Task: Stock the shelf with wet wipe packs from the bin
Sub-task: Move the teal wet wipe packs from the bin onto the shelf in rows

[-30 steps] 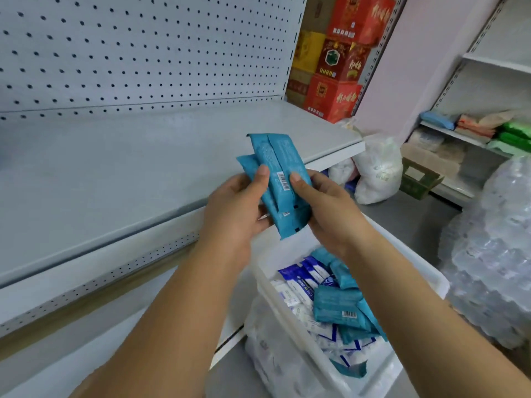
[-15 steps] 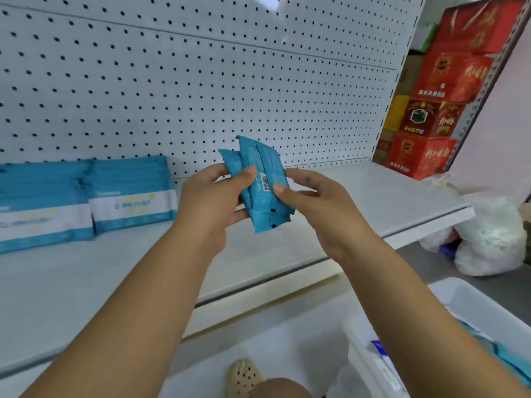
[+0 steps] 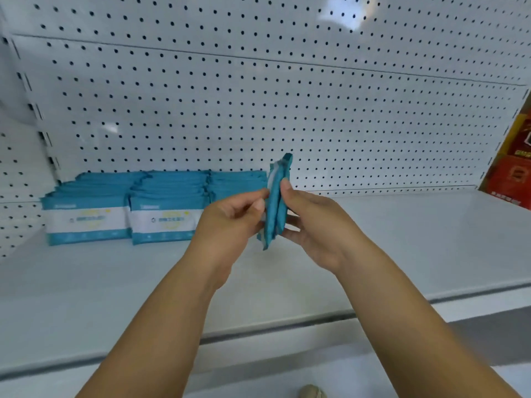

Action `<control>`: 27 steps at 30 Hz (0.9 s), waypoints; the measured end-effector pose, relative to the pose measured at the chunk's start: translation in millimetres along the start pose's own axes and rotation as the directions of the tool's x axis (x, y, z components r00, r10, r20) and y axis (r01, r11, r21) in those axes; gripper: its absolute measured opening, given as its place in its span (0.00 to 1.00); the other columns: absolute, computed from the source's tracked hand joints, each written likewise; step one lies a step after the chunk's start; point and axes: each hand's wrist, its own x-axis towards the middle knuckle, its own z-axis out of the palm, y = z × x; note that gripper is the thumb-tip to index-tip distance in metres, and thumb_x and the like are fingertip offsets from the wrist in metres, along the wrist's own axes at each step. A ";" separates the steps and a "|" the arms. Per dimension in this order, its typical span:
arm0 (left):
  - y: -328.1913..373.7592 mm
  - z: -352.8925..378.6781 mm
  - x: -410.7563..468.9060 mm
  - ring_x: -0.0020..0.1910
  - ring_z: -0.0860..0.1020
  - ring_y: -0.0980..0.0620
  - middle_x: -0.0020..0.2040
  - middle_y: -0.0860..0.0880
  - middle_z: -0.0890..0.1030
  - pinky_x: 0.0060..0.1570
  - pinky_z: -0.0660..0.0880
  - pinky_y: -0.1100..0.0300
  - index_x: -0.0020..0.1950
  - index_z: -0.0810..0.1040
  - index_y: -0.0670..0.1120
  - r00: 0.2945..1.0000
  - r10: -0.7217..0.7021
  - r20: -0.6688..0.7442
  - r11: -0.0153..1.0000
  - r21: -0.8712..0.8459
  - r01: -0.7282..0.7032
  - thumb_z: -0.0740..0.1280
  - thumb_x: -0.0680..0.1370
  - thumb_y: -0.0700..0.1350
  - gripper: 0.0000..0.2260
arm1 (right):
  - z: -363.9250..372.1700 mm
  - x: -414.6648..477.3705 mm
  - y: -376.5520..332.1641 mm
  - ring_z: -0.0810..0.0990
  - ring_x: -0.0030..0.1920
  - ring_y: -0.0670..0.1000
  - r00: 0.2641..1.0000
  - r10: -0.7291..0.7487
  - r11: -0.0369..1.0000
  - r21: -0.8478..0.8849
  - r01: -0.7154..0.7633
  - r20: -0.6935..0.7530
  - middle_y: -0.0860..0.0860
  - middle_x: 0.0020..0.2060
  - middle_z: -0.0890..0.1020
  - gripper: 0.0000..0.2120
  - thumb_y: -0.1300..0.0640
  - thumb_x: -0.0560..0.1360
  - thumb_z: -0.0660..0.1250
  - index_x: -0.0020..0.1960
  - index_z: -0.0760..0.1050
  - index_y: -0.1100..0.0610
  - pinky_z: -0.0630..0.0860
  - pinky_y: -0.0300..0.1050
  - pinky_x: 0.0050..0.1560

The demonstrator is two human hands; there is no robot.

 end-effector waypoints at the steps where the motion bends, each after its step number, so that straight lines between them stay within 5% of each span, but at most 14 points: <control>1: -2.8 -3.9 1.1 0.57 0.82 0.58 0.57 0.54 0.84 0.60 0.78 0.59 0.58 0.84 0.51 1.000 0.018 -0.020 1.000 0.020 -0.018 0.67 0.81 0.40 0.10 | 3.0 0.7 4.2 0.85 0.56 0.55 0.999 0.014 0.998 0.064 -0.016 0.035 0.55 0.54 0.86 0.19 0.47 0.81 0.63 0.60 0.81 0.60 0.80 0.52 0.60; 4: -5.3 -9.0 1.3 0.58 0.76 0.70 0.61 0.59 0.81 0.46 0.73 0.78 0.54 0.85 0.55 0.999 0.038 -0.027 0.998 0.045 -0.037 0.71 0.78 0.42 0.09 | 10.1 5.7 15.4 0.83 0.59 0.57 0.993 0.030 0.976 0.210 -0.053 0.110 0.58 0.57 0.85 0.22 0.46 0.81 0.62 0.62 0.80 0.62 0.78 0.54 0.63; 6: -7.7 -10.3 1.7 0.51 0.78 0.73 0.54 0.62 0.82 0.42 0.71 0.80 0.54 0.85 0.54 0.998 0.062 -0.027 0.997 0.052 -0.061 0.72 0.77 0.41 0.09 | 12.7 11.4 19.4 0.82 0.61 0.57 0.989 0.033 0.960 0.270 -0.071 0.143 0.59 0.60 0.83 0.23 0.45 0.81 0.61 0.65 0.78 0.62 0.76 0.56 0.66; 9: -10.4 -10.5 4.1 0.52 0.82 0.63 0.53 0.60 0.84 0.47 0.78 0.70 0.57 0.84 0.56 0.996 0.054 -0.072 0.998 0.048 -0.050 0.74 0.75 0.42 0.13 | 13.8 18.7 23.0 0.81 0.64 0.57 0.989 0.045 0.921 0.376 -0.096 0.141 0.58 0.62 0.82 0.22 0.47 0.83 0.59 0.67 0.76 0.61 0.74 0.55 0.67; 12: -11.9 -12.7 9.5 0.51 0.80 0.65 0.58 0.60 0.78 0.47 0.79 0.66 0.66 0.76 0.58 0.983 0.016 -0.183 0.997 0.073 -0.002 0.78 0.71 0.45 0.26 | 15.9 19.0 27.4 0.80 0.65 0.57 0.991 0.046 0.884 0.457 -0.100 0.127 0.59 0.63 0.82 0.22 0.47 0.83 0.59 0.69 0.74 0.61 0.72 0.57 0.69; 15: -14.8 -16.9 12.8 0.56 0.81 0.55 0.62 0.53 0.76 0.56 0.80 0.54 0.71 0.68 0.55 0.960 -0.134 -0.246 0.991 -0.038 0.129 0.81 0.67 0.49 0.37 | 18.4 16.0 29.4 0.81 0.63 0.57 0.995 0.038 0.831 0.550 -0.083 0.093 0.58 0.62 0.82 0.21 0.47 0.83 0.59 0.68 0.74 0.61 0.74 0.57 0.67; 19: -14.3 -18.0 8.0 0.51 0.85 0.49 0.56 0.47 0.85 0.51 0.82 0.48 0.63 0.78 0.44 0.952 -0.246 -0.181 0.966 -0.122 0.227 0.78 0.71 0.46 0.23 | 17.9 13.7 29.7 0.80 0.64 0.56 0.997 0.036 0.875 0.479 -0.066 0.071 0.57 0.62 0.82 0.21 0.48 0.83 0.59 0.69 0.74 0.60 0.73 0.58 0.69; 22: -13.6 -23.4 2.9 0.49 0.86 0.49 0.52 0.47 0.86 0.48 0.83 0.50 0.58 0.80 0.45 0.945 -0.231 -0.231 0.971 -0.115 0.209 0.78 0.71 0.45 0.18 | 16.7 11.2 31.1 0.82 0.62 0.52 1.000 0.011 0.959 0.282 -0.003 -0.026 0.54 0.59 0.84 0.15 0.50 0.82 0.63 0.64 0.78 0.57 0.73 0.57 0.70; 27: -5.3 -48.5 -3.0 0.46 0.85 0.50 0.49 0.48 0.86 0.44 0.83 0.53 0.53 0.80 0.46 0.946 -0.149 -0.288 0.987 0.011 0.159 0.79 0.70 0.44 0.14 | 22.5 12.3 31.6 0.83 0.59 0.56 0.996 0.002 0.969 0.247 0.021 -0.092 0.57 0.58 0.84 0.14 0.51 0.80 0.67 0.62 0.79 0.58 0.81 0.53 0.60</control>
